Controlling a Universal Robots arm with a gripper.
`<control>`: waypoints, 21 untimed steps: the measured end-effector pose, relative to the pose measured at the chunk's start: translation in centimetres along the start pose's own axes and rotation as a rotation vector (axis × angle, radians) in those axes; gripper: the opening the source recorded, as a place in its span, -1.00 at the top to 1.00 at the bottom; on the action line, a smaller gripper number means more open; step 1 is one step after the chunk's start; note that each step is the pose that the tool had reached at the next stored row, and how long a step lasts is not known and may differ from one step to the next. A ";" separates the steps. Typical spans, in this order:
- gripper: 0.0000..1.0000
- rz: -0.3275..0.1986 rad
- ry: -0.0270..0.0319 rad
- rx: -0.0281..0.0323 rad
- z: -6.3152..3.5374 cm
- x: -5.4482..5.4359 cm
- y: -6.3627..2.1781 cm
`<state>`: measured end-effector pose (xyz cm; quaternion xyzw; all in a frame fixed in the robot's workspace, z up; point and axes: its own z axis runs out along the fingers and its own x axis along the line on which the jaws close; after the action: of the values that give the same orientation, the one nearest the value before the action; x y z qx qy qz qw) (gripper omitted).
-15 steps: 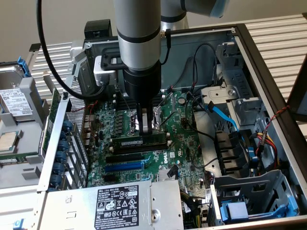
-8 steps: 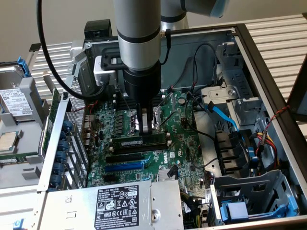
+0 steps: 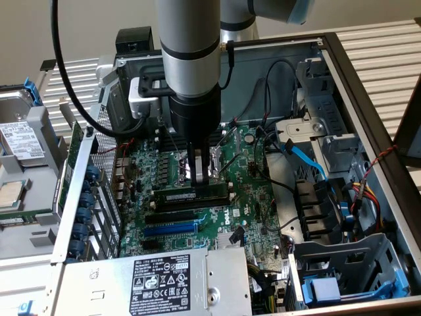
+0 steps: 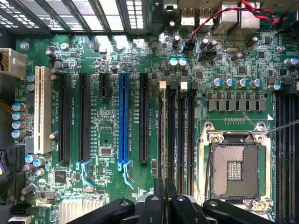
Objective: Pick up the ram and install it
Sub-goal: 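Insert the ram into the slot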
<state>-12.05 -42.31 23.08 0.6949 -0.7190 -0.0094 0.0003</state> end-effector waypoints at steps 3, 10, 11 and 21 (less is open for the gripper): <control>0.74 -0.001 0.0000 0.0000 0.00 0.0 0.00; 0.74 -0.004 0.0017 0.0000 -0.09 0.0 0.01; 0.74 -0.005 0.0024 0.0000 -0.13 0.0 0.01; 0.74 -0.011 0.0093 0.0014 -0.23 0.0 0.02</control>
<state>-12.06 -42.29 23.31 0.6989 -0.7152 -0.0057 0.0031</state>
